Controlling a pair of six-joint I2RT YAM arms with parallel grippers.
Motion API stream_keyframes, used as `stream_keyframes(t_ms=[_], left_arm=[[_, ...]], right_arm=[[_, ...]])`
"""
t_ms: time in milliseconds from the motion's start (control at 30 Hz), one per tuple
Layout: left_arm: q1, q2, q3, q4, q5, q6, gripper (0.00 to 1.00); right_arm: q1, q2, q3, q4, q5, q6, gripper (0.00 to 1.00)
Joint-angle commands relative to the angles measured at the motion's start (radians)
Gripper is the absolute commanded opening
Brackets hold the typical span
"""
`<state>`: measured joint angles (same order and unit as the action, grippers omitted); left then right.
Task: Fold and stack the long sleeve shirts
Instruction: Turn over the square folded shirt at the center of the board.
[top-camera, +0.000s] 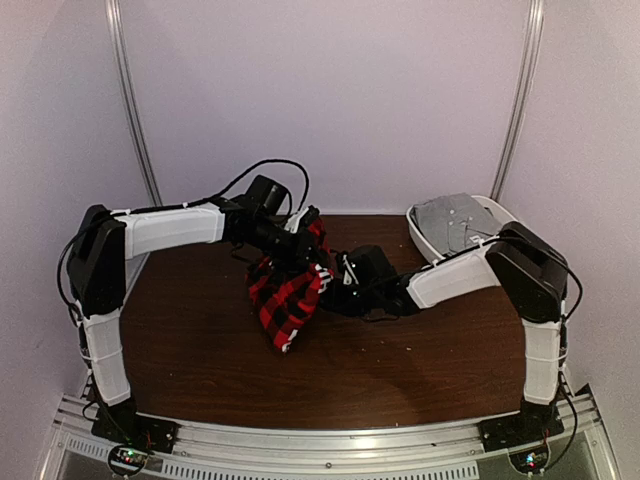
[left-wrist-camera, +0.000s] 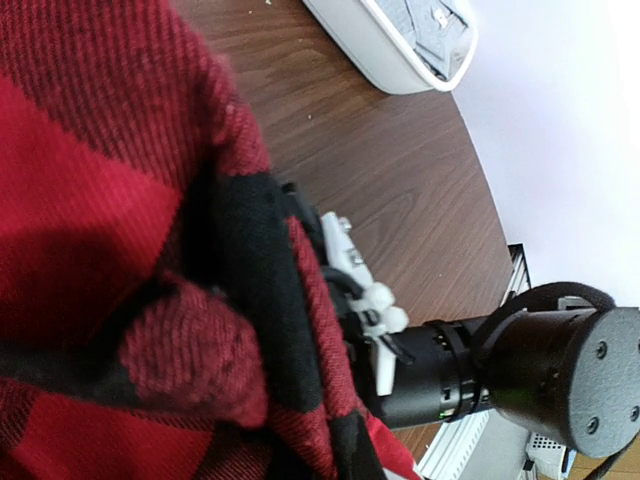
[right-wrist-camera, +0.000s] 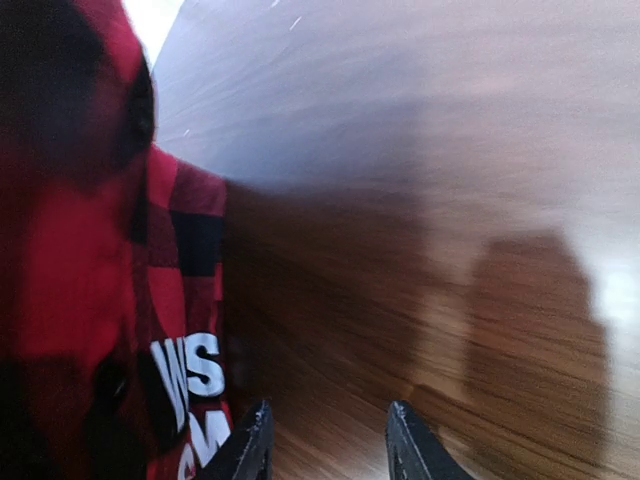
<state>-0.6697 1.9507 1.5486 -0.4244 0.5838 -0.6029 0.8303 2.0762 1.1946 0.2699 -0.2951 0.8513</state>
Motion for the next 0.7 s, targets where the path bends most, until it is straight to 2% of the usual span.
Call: stream_keyframes(t_ms=[0,233,267,333,367,400,433,467,567,667], left_arm=[[-0.006,0.073,0.086,0.078,0.043,-0.016,0.0],[-0.079,0.28,0.311,0.079,0.081,-0.045,0.0],[-0.094,0.314,0.348,0.073,0.083,-0.048,0.03],[-0.125,0.373,0.426,0.055,0.087,-0.053,0.12],[-0.135,0.393,0.46,0.048,0.087,-0.056,0.19],[-0.144,0.406,0.482,0.047,0.086,-0.059,0.31],[-0.148,0.41,0.495,0.047,0.076,-0.068,0.48],[-0.149,0.408,0.503,0.046,0.067,-0.072,0.59],[-0.148,0.37,0.497,0.044,0.022,-0.071,0.71],[-0.135,0.28,0.429,0.046,-0.051,-0.072,0.76]], right_arm=[[-0.046,-0.179,-0.105,-0.077,0.12,-0.061,0.41],[-0.114,-0.479,-0.284,-0.294,0.318,-0.112,0.5],[-0.122,-0.522,-0.308,-0.322,0.348,-0.117,0.52],[-0.137,-0.608,-0.352,-0.367,0.395,-0.124,0.55],[-0.142,-0.642,-0.372,-0.382,0.413,-0.13,0.57],[-0.145,-0.672,-0.382,-0.397,0.425,-0.132,0.58],[-0.146,-0.693,-0.389,-0.411,0.434,-0.137,0.6],[-0.147,-0.708,-0.393,-0.423,0.44,-0.146,0.61],[-0.146,-0.718,-0.394,-0.427,0.43,-0.175,0.66],[-0.143,-0.691,-0.391,-0.419,0.396,-0.204,0.67]])
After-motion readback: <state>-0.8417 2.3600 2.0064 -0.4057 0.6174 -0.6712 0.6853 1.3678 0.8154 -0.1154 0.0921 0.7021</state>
